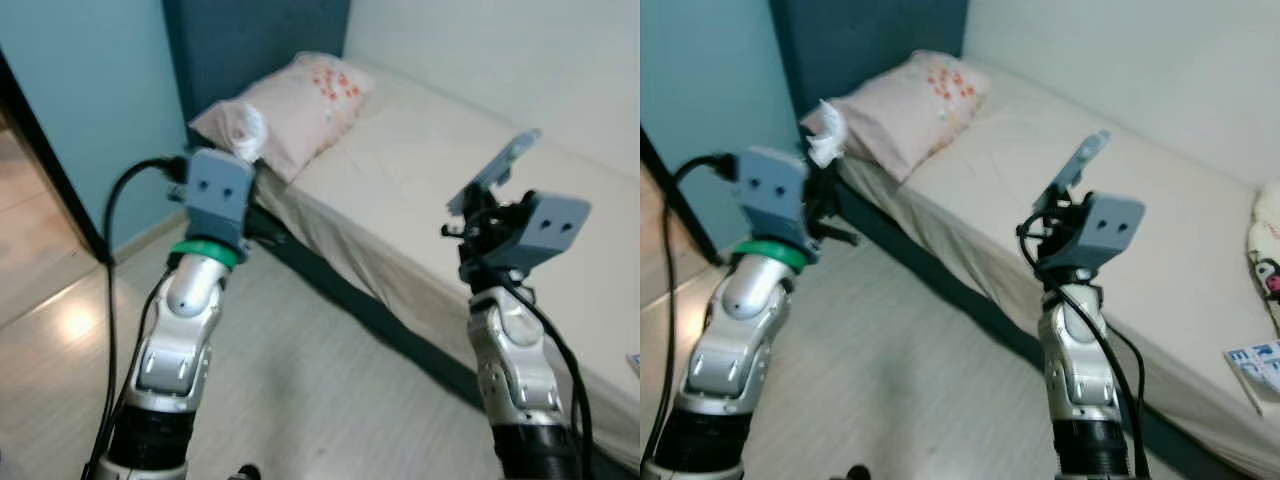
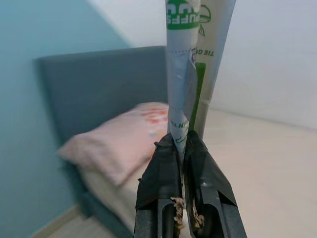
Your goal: Clean up the room
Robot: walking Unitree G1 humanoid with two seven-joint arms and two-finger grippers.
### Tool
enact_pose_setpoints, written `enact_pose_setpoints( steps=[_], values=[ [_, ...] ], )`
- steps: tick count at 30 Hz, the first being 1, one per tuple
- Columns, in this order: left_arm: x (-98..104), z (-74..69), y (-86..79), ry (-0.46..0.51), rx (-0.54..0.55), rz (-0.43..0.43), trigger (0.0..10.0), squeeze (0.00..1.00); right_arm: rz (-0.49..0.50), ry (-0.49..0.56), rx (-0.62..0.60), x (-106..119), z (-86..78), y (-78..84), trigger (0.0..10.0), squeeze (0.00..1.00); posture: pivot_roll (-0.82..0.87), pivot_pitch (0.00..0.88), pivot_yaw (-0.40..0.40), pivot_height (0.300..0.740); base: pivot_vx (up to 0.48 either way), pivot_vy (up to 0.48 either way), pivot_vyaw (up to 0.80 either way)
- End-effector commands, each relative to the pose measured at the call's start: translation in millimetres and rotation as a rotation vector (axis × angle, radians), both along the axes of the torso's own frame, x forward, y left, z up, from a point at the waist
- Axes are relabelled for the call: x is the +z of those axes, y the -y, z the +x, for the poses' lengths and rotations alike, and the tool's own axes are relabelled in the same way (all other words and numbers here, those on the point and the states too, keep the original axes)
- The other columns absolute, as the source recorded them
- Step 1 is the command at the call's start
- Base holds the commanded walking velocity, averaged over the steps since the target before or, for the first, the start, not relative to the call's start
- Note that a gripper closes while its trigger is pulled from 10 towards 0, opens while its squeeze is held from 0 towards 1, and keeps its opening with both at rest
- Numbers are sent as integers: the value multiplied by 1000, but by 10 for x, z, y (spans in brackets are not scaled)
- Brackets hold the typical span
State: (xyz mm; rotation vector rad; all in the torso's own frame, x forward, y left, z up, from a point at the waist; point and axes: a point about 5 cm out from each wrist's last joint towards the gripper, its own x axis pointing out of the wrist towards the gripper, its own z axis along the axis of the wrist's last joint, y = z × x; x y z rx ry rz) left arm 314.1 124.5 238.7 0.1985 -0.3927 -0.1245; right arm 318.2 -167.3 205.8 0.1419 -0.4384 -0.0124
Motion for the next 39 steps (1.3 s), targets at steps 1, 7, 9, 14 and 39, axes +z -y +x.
enact_pose_setpoints(
  steps=[1,7,9,14,39],
  values=[
    [-130,10,2,-60,7,9,10000,0,-2,-45,-3,-119,-10,33,10000,0,41,24,-63,720,0,0,650],
    [-681,-104,-152,-260,78,55,10000,0,-94,-180,66,-544,-49,-84,10000,0,45,35,-57,720,0,0,666],
    [-843,-196,-221,-320,93,40,10000,0,-96,-215,80,-649,-76,-106,10000,0,42,34,-56,720,0,0,669],
    [-1019,-317,-315,-363,89,136,10000,0,-93,-241,103,-731,-93,-157,10000,0,48,36,-55,720,0,0,669],
    [-647,57,-255,-216,202,142,10000,0,-1,-152,149,-548,-2,-202,10000,0,54,34,-40,720,113,0,482]
  ],
)
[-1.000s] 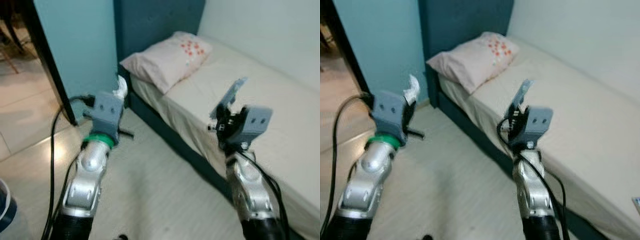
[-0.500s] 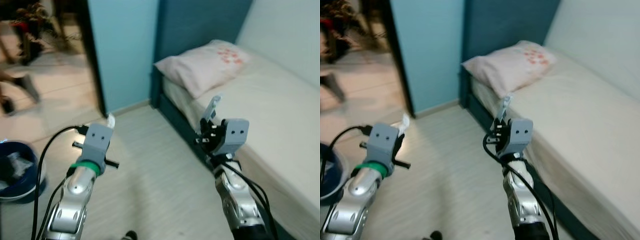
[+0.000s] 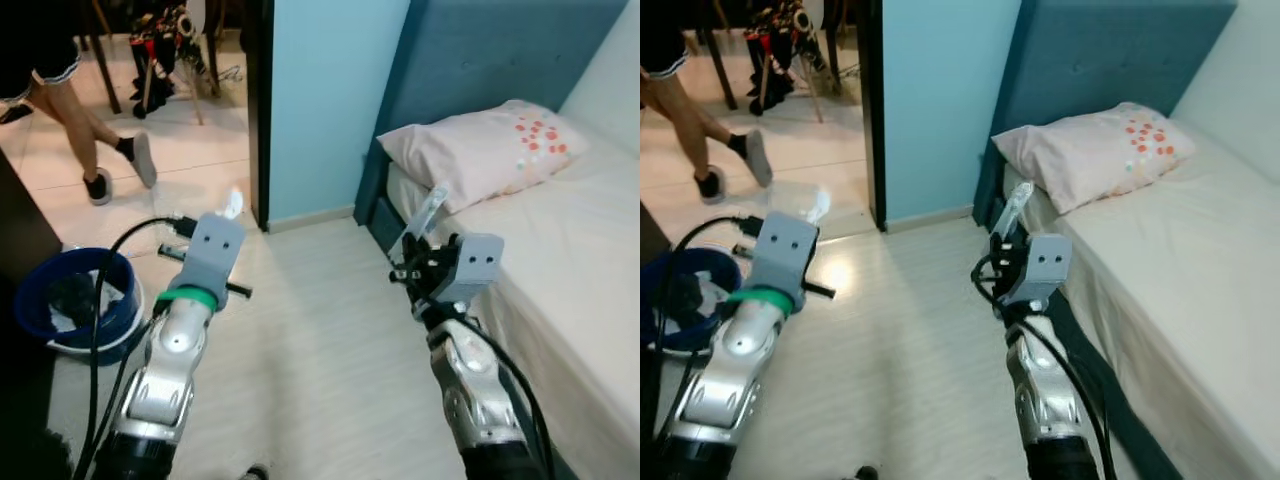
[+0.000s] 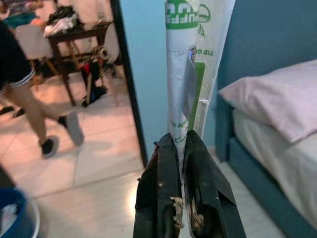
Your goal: Clean up the room
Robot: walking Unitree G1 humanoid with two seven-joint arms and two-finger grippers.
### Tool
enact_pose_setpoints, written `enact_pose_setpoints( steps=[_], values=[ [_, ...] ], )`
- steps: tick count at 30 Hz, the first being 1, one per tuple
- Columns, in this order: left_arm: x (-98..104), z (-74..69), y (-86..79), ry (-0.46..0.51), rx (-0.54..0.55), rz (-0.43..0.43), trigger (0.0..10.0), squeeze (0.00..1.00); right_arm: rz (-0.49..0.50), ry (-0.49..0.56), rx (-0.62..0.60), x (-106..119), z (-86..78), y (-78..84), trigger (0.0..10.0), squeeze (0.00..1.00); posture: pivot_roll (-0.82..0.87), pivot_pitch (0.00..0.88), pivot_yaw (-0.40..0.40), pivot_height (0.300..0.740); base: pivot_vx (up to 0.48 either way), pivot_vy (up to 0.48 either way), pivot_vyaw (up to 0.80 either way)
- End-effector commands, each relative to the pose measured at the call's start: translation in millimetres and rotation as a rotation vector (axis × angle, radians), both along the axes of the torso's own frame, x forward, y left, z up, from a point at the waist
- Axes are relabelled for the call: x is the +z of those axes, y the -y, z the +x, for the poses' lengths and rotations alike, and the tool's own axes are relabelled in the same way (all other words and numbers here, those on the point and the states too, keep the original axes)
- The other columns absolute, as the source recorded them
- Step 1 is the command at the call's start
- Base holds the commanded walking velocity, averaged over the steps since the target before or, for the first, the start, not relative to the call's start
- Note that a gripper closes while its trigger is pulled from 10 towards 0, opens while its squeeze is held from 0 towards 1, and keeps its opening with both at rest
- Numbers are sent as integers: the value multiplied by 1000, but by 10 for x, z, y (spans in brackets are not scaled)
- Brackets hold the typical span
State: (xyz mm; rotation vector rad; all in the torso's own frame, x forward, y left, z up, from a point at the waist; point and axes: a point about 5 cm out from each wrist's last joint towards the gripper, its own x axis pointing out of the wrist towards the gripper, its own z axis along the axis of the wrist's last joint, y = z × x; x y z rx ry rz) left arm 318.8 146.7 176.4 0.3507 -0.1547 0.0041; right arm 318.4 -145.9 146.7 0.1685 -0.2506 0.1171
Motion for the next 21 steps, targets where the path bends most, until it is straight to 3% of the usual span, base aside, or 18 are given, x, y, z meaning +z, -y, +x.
enact_pose_setpoints(
  steps=[1,7,13,21],
  values=[
    [-11,18,-31,2,24,8,10000,0,3,31,5,57,-5,13,10000,0,54,34,-40,720,454,0,0],
    [32,35,-14,25,14,10,10000,0,-27,54,6,84,-3,21,10000,0,54,34,-40,720,454,0,0],
    [23,29,-12,29,15,7,10000,0,-19,47,7,78,-6,16,10000,0,47,41,-38,720,454,0,719],
    [7,25,1,29,15,6,10000,0,-24,76,118,137,-31,-97,10000,0,46,43,-40,720,455,0,715]
  ],
)
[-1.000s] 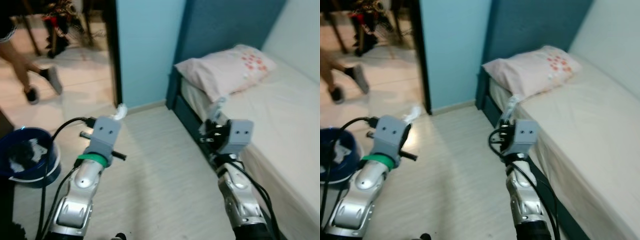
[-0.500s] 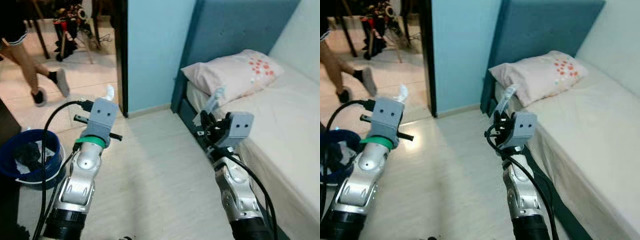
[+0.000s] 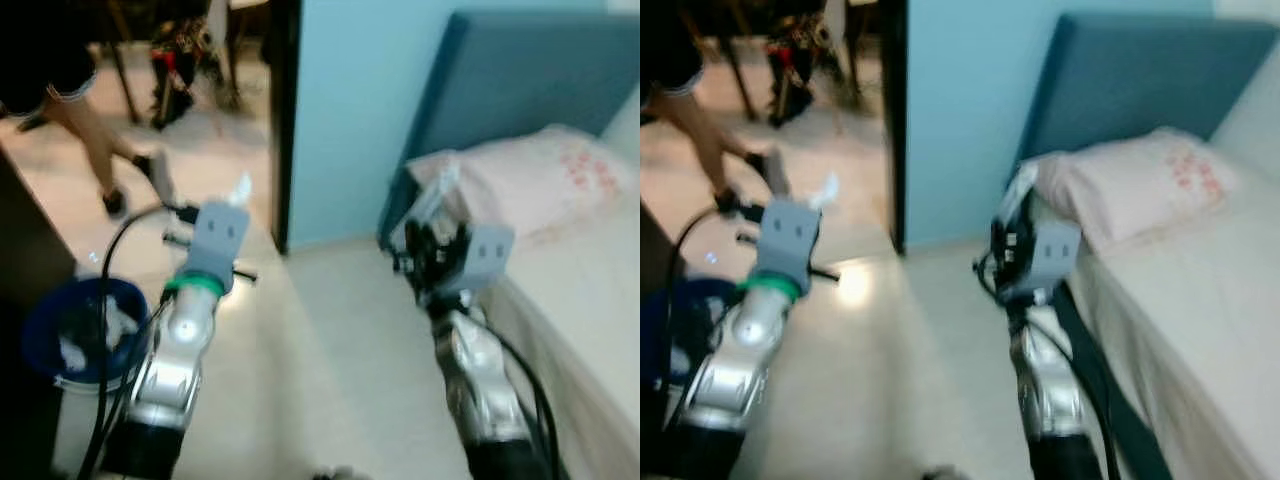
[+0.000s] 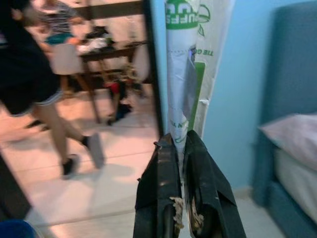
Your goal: Clean up the room
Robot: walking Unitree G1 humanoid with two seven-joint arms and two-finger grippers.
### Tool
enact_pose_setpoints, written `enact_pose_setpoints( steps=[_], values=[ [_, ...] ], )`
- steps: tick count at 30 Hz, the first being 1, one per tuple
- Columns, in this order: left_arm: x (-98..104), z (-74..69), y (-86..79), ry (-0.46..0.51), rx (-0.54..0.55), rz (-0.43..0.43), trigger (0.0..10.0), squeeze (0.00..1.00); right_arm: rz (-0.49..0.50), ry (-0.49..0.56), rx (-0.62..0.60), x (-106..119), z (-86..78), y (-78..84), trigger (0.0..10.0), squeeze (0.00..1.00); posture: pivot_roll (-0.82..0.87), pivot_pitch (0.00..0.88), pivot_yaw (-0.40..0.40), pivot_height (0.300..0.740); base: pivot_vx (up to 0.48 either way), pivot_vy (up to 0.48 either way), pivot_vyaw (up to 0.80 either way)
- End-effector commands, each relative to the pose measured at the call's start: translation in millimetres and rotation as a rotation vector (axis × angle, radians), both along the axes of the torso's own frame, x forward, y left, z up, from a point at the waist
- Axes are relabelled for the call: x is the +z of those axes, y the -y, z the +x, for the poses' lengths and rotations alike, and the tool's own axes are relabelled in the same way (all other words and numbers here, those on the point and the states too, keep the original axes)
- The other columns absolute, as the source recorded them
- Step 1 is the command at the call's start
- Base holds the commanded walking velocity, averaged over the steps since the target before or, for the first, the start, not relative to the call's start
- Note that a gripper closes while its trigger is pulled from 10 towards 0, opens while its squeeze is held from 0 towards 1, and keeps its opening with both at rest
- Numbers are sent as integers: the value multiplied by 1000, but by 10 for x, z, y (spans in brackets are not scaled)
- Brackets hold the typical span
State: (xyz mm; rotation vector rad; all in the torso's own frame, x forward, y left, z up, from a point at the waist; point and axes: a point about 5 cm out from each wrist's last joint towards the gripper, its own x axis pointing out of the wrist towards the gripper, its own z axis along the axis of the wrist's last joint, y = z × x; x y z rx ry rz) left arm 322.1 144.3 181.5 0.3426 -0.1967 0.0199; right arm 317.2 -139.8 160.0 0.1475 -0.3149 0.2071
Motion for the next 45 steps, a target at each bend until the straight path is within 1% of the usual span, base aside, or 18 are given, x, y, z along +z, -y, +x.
enact_pose_setpoints(
  steps=[1,2,4,5,6,9,11,14,15,17,18,22,29,31,37,39,43,45],
  values=[
    [-46,-10,-15,-15,7,14,10000,0,-2,-1,119,4,-49,-113,10000,0,46,43,-40,720,454,0,413],
    [-48,-12,-10,-15,6,14,10000,0,-4,-4,176,3,-73,-167,10000,0,46,43,-40,720,454,0,413],
    [-48,-12,-10,-15,6,14,10000,0,-4,-4,176,3,-73,-167,10000,0,46,43,-40,720,454,0,413],
    [-47,-13,8,-15,8,14,10000,0,-17,-24,350,-15,-173,-337,10000,0,46,49,-43,720,450,0,0],
    [-45,-13,12,-15,11,13,10000,0,-24,-28,406,-21,-214,-395,10000,0,46,49,-43,720,450,0,0],
    [-42,-13,17,-14,16,12,10000,0,-25,-27,465,-24,-259,-454,10000,0,46,49,-43,720,451,0,150],
    [-42,-12,19,-14,17,11,10000,0,-22,-27,469,-23,-262,-457,10000,0,46,49,-43,720,450,0,450],
    [-44,-10,24,-15,21,12,10000,0,-2,-31,407,-20,-209,-402,10000,0,46,49,-43,720,454,0,702],
    [-46,-4,24,-18,25,17,10000,0,27,-42,337,-13,-149,-333,10000,0,46,49,-43,720,454,0,406],
    [-46,-1,23,-20,27,19,10000,0,43,-51,315,-9,-131,-305,10000,0,46,49,-43,720,454,0,406],
    [-40,6,16,-20,29,21,10000,0,79,-57,302,3,-113,-265,10000,0,49,48,-41,720,454,0,0],
    [-15,21,-8,-12,42,24,10000,0,129,-59,306,35,-115,-191,10000,0,49,48,-41,720,454,0,0],
    [8,31,-22,-5,62,45,10000,0,160,-76,328,17,-126,-163,10000,0,53,39,-40,720,453,0,0],
    [17,28,-17,-9,77,90,10000,0,144,-85,327,-11,-115,-145,10000,0,59,42,-37,720,452,0,0],
    [23,24,-9,-12,75,102,10000,0,141,-89,317,-24,-98,-133,10000,0,63,47,-30,720,453,0,0],
    [36,16,-8,-8,72,109,10000,0,139,-95,302,-35,-80,-116,10000,0,72,66,-23,720,446,0,0],
    [48,-54,-26,-29,65,122,10000,0,152,-121,218,-111,-24,25,10000,0,106,88,1,720,0,0,0],
    [-2,-70,-67,-100,77,118,10000,0,160,-135,174,-159,-2,64,10000,0,125,105,43,720,0,0,0]
  ],
)
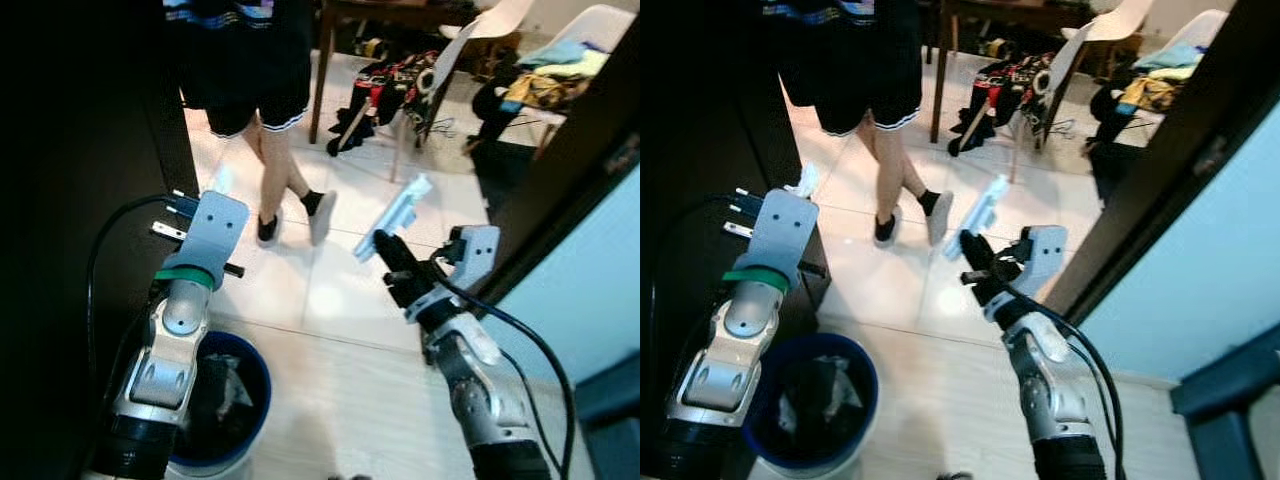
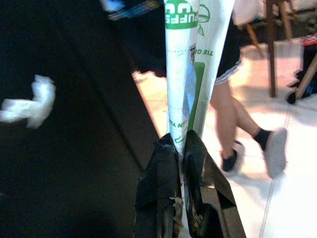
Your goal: Clean up the room
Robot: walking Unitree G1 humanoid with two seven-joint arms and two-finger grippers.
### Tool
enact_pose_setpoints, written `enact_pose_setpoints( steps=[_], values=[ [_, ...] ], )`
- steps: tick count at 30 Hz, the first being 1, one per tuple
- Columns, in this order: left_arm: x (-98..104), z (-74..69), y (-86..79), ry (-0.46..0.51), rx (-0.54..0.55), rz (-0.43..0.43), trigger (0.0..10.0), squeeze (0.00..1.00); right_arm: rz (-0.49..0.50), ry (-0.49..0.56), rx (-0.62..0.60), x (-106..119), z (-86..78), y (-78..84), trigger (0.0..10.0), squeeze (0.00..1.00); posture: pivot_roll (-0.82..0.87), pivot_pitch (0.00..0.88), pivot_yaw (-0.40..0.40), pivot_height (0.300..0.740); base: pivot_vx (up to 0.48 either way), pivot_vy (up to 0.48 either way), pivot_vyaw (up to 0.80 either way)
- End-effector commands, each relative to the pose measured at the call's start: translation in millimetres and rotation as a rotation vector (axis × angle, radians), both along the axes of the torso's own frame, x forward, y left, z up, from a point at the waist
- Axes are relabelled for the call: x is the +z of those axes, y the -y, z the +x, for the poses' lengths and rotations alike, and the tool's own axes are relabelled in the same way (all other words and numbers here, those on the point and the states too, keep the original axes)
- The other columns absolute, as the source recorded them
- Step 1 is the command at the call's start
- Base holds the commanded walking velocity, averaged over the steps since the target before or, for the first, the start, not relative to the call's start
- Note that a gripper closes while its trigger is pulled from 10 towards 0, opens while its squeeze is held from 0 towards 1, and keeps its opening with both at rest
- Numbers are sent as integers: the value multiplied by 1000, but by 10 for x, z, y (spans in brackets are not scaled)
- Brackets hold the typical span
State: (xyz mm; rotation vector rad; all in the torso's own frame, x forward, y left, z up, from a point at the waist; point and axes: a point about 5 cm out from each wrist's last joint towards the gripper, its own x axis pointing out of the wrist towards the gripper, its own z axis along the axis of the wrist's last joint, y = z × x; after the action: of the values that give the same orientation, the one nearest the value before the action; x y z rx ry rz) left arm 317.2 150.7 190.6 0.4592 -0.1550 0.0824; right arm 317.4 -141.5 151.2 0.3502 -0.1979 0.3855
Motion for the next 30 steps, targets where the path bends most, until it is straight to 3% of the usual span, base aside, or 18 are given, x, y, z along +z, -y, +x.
enact_pose_setpoints(
  steps=[1,6,10,16,20,30],
  values=[
    [-93,-21,-3,-71,2,6,10000,0,-3,-20,-40,-70,-4,46,10000,0,125,105,43,720,0,0,0],
    [-232,14,-136,-182,72,85,10000,0,-72,-59,-75,-196,12,41,10000,0,125,107,75,720,0,0,0],
    [-408,110,-325,-270,160,67,10000,0,-159,-90,-63,-330,-1,15,10000,0,116,114,71,720,0,0,0],
    [-316,131,-290,-223,154,26,10000,0,-159,-77,-62,-312,5,51,10000,0,116,118,60,720,0,0,171],
    [-222,99,-194,-185,116,19,10000,0,-121,-71,-125,-272,43,87,10000,0,115,124,57,720,0,0,734],
    [-161,114,-108,-161,66,22,10000,0,-90,-60,-125,-258,52,28,10000,0,114,133,56,720,0,0,781]
  ],
)
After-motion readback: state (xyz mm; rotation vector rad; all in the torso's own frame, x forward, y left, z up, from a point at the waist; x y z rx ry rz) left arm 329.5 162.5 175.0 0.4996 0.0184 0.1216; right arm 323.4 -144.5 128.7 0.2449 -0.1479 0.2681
